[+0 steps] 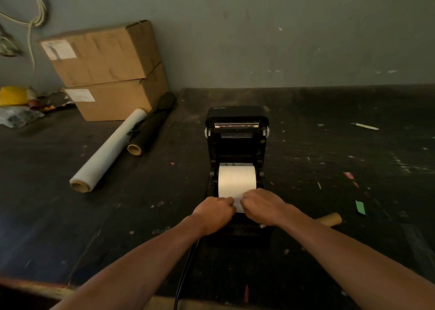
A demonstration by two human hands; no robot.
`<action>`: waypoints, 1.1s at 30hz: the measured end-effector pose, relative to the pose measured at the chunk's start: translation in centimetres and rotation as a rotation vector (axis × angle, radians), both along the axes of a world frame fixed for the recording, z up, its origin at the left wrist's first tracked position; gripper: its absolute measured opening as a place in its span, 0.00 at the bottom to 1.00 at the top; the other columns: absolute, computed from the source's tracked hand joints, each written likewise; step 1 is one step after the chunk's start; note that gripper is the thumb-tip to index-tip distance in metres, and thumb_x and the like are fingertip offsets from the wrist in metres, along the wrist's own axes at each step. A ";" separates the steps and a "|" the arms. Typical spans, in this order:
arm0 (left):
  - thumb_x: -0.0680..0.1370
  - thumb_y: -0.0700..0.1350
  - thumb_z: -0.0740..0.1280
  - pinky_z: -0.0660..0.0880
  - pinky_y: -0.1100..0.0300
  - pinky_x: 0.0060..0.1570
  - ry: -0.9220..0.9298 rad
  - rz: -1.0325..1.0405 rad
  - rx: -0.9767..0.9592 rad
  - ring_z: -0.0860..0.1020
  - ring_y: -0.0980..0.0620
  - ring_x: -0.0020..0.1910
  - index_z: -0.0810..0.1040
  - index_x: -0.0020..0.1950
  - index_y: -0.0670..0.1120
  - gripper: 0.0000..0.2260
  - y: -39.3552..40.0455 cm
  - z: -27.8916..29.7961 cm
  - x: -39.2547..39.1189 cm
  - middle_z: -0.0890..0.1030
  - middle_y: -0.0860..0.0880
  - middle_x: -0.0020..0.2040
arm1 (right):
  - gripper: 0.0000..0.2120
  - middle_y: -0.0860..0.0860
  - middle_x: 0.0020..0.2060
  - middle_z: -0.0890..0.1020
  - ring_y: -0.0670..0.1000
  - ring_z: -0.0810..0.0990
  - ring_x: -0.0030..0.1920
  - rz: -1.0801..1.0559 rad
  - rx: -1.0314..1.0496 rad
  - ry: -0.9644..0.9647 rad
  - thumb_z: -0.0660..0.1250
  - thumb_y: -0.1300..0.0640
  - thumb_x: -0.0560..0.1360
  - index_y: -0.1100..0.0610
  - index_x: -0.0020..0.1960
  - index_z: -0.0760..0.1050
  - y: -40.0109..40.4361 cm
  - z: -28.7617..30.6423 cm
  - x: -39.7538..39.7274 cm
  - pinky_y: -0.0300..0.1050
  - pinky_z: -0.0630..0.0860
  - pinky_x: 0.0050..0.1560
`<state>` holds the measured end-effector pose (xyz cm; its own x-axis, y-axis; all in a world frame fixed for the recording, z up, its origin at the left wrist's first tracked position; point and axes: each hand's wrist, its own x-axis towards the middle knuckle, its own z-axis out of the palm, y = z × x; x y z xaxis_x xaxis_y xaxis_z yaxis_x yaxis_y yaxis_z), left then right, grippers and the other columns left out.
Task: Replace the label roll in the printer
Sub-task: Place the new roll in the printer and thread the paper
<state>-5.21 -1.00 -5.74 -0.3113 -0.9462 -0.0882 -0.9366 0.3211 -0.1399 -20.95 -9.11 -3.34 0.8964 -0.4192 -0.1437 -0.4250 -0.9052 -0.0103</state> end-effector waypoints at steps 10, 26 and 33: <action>0.78 0.47 0.61 0.67 0.57 0.36 0.254 0.150 -0.002 0.77 0.47 0.42 0.79 0.46 0.44 0.10 -0.5 -0.3 0.6 0.77 0.46 0.47 | 0.13 0.53 0.50 0.80 0.53 0.78 0.50 -0.049 -0.064 -0.197 0.60 0.48 0.79 0.56 0.54 0.78 1.4 -1.8 0.1 0.48 0.70 0.55; 0.78 0.45 0.61 0.69 0.57 0.36 0.156 0.113 -0.010 0.77 0.48 0.42 0.78 0.51 0.45 0.08 0.1 0.4 0.0 0.76 0.46 0.50 | 0.08 0.56 0.51 0.81 0.57 0.78 0.55 -0.078 -0.243 0.071 0.64 0.58 0.77 0.56 0.55 0.76 2.7 -0.7 0.6 0.55 0.64 0.62; 0.78 0.45 0.63 0.71 0.54 0.40 0.071 0.173 0.008 0.78 0.46 0.46 0.78 0.53 0.43 0.09 0.7 1.1 -0.3 0.76 0.44 0.52 | 0.11 0.57 0.53 0.80 0.57 0.77 0.55 -0.134 -0.227 0.139 0.66 0.57 0.75 0.58 0.57 0.75 3.0 -0.2 0.8 0.55 0.63 0.61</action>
